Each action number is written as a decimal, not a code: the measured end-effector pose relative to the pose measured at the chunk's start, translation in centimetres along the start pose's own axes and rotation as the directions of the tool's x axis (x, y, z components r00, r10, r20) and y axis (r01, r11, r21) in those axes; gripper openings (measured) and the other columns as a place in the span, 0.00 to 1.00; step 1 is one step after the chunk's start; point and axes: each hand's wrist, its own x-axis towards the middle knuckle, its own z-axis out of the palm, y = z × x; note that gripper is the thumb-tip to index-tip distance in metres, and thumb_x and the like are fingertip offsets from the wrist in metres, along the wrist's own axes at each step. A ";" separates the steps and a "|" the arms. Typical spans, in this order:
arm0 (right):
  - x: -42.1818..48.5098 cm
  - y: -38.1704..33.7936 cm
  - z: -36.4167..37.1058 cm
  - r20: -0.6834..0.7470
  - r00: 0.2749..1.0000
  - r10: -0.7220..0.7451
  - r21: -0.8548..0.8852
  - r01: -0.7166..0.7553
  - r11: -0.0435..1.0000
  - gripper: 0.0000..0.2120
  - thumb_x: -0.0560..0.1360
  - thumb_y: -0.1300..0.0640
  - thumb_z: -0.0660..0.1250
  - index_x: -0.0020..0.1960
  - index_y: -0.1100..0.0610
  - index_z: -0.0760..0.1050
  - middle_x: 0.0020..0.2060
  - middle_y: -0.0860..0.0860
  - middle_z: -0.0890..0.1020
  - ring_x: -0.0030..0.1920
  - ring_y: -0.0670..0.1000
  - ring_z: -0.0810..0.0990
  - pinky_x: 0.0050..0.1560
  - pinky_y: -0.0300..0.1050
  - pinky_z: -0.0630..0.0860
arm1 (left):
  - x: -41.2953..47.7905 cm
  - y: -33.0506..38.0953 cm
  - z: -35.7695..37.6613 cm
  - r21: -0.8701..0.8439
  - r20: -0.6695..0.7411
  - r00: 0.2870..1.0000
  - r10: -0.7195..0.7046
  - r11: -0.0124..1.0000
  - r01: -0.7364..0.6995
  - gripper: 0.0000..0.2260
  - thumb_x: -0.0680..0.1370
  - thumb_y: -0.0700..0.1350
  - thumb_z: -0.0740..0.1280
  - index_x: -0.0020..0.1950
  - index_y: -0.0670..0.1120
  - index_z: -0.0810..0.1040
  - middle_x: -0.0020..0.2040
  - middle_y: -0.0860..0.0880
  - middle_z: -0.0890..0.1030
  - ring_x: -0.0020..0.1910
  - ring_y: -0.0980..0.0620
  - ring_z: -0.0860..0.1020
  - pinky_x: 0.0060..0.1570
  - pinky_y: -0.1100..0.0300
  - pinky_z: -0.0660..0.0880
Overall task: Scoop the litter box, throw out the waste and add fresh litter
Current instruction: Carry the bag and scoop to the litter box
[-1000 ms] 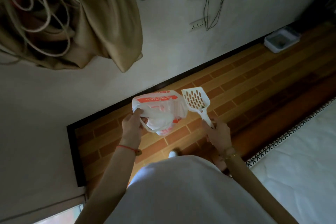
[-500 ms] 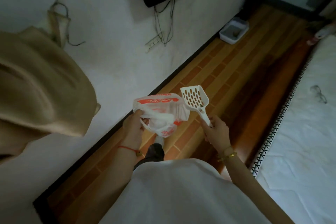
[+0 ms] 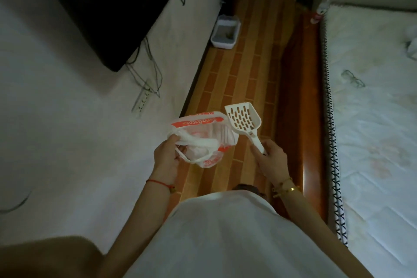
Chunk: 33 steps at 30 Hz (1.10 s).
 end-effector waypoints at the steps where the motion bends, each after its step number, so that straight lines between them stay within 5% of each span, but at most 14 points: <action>1: 0.6 -0.4 0.1 -0.020 1.000 0.017 0.000 -0.017 1.000 0.14 0.75 0.48 0.67 0.56 0.56 0.75 0.43 0.50 0.82 0.35 0.46 0.81 0.31 0.35 0.74 | 1.1 0.7 0.7 0.015 0.020 1.000 -0.004 1.000 0.004 0.15 0.75 0.46 0.71 0.59 0.42 0.80 0.54 0.42 0.83 0.53 0.44 0.82 0.50 0.52 0.80; 6: 3.9 -2.1 -0.4 -0.116 0.991 0.074 0.035 -0.071 0.997 0.14 0.75 0.48 0.67 0.54 0.56 0.75 0.45 0.49 0.82 0.39 0.48 0.82 0.40 0.43 0.81 | 5.9 3.3 4.8 0.058 0.107 0.993 -0.051 0.997 0.045 0.19 0.75 0.45 0.71 0.63 0.40 0.77 0.57 0.41 0.82 0.55 0.43 0.81 0.52 0.51 0.79; 14: 13.3 -3.4 -3.6 -0.168 0.977 0.129 0.071 -0.119 0.990 0.10 0.76 0.49 0.65 0.51 0.55 0.73 0.43 0.49 0.80 0.36 0.44 0.78 0.33 0.32 0.70 | 12.4 6.2 14.5 0.113 0.193 0.978 -0.075 0.992 0.054 0.18 0.76 0.48 0.70 0.64 0.44 0.77 0.56 0.45 0.83 0.54 0.45 0.82 0.44 0.55 0.79; 33: 45.6 -6.0 -16.9 -0.144 0.986 0.087 0.051 -0.080 0.995 0.13 0.75 0.46 0.66 0.51 0.55 0.75 0.36 0.51 0.81 0.29 0.47 0.79 0.26 0.35 0.73 | 24.6 14.9 45.7 -0.019 0.177 0.983 -0.036 0.999 0.040 0.19 0.77 0.46 0.68 0.67 0.43 0.73 0.57 0.44 0.80 0.51 0.47 0.81 0.34 0.58 0.80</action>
